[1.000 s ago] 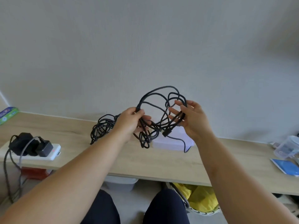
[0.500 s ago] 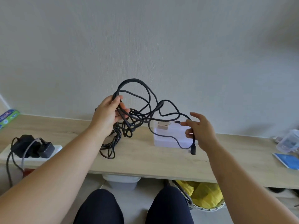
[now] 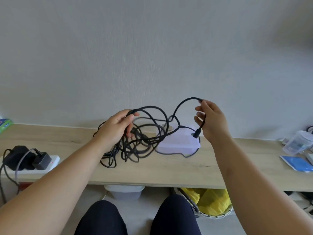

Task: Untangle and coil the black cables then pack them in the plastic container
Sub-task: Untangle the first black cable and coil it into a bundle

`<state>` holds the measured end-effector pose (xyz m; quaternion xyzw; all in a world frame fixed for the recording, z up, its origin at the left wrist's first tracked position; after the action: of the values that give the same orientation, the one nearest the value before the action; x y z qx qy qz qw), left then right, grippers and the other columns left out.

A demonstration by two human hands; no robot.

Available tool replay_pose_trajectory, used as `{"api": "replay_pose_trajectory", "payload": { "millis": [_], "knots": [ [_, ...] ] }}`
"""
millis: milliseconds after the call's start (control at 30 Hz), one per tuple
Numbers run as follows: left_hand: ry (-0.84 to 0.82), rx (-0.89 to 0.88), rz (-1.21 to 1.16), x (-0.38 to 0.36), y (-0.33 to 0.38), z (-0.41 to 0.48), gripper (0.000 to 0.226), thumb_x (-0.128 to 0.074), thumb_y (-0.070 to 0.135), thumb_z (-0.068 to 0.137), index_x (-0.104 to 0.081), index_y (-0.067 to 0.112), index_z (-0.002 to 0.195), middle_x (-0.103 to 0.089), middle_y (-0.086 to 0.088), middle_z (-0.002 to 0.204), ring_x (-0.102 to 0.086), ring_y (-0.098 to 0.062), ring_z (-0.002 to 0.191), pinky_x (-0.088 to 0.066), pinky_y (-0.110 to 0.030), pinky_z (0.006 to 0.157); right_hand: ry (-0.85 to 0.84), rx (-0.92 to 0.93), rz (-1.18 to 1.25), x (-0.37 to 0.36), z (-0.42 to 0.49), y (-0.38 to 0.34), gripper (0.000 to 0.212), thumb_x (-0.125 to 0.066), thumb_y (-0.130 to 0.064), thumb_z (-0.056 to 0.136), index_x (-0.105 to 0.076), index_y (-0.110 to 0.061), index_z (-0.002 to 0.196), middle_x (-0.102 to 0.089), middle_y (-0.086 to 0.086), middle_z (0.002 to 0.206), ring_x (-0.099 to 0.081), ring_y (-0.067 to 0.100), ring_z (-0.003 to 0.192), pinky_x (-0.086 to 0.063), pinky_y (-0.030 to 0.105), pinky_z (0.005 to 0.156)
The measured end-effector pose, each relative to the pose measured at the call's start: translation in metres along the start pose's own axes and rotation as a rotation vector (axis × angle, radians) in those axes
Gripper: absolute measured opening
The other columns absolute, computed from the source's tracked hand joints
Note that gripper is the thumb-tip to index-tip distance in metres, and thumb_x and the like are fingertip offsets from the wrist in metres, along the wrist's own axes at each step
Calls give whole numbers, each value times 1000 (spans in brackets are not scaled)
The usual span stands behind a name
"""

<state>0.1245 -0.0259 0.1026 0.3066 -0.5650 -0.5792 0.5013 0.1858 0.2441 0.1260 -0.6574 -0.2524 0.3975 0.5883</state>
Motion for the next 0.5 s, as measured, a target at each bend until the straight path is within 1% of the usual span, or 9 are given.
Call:
{"api": "replay_pose_trajectory", "payload": {
  "millis": [67,133,167,233,300,333,367,433,500],
  "knots": [
    [16,15,-28,2,0,-2,22,-44,20,100,-65,27,104,-43,9,62,-45,-7,56,-45,-14,56,62,26,24,3,5,-6,12,-51,-22,97,-62,-20,92,-60,-2,79,-51,10,64,-49,22,67],
    [18,50,-64,5,0,-3,22,-45,22,99,-65,26,106,-48,11,67,-50,-3,61,-48,-11,61,71,37,-15,4,10,-10,11,-52,-22,97,-62,-20,93,-60,-2,79,-50,9,63,-49,22,67],
    [12,61,-91,6,1,-2,23,-44,22,100,-66,24,106,-50,13,66,-51,0,59,-47,-11,60,62,38,-70,5,14,-10,11,-52,-23,97,-62,-20,94,-60,-3,78,-49,9,62,-49,22,65],
    [16,58,-167,8,3,1,25,-43,21,100,-67,23,101,-44,15,56,-43,-1,49,-41,-19,58,45,39,-213,8,20,-6,10,-53,-24,96,-62,-20,97,-61,-3,78,-47,10,60,-45,21,61],
    [59,65,-238,9,4,5,25,-44,22,100,-67,24,93,-35,12,51,-33,-5,45,-33,-30,59,52,43,-329,13,23,1,11,-53,-24,96,-62,-23,99,-62,-3,80,-46,10,59,-43,21,60],
    [84,81,-277,8,4,7,23,-44,21,100,-66,23,92,-33,12,50,-30,-6,44,-31,-31,57,50,45,-370,14,24,5,12,-52,-23,96,-63,-24,100,-63,-3,81,-47,10,60,-43,22,61],
    [102,100,-328,7,5,7,22,-44,21,99,-65,22,92,-32,12,49,-29,-6,43,-31,-30,54,42,48,-403,15,23,9,13,-52,-22,96,-63,-24,101,-64,-4,82,-48,10,62,-44,22,62],
    [97,127,-450,3,10,8,21,-44,22,99,-63,21,91,-31,10,50,-27,-6,41,-32,-21,43,11,52,-435,14,21,15,14,-52,-21,96,-63,-22,103,-65,-6,81,-50,10,64,-45,21,64],
    [60,144,-568,1,15,9,20,-44,23,99,-62,20,92,-32,8,54,-26,-5,39,-27,-15,36,-17,64,-436,9,18,17,15,-51,-21,96,-63,-20,106,-65,-7,81,-52,10,67,-47,22,66]
  ]
}}
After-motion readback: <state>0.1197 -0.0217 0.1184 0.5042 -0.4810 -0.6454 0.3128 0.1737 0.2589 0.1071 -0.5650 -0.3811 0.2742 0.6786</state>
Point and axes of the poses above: each hand's wrist, its own z-axis towards the middle knuckle, its own x-axis out of the back of the hand, y = z × x, the point moved 4 cm from there along z, towards the middle knuckle
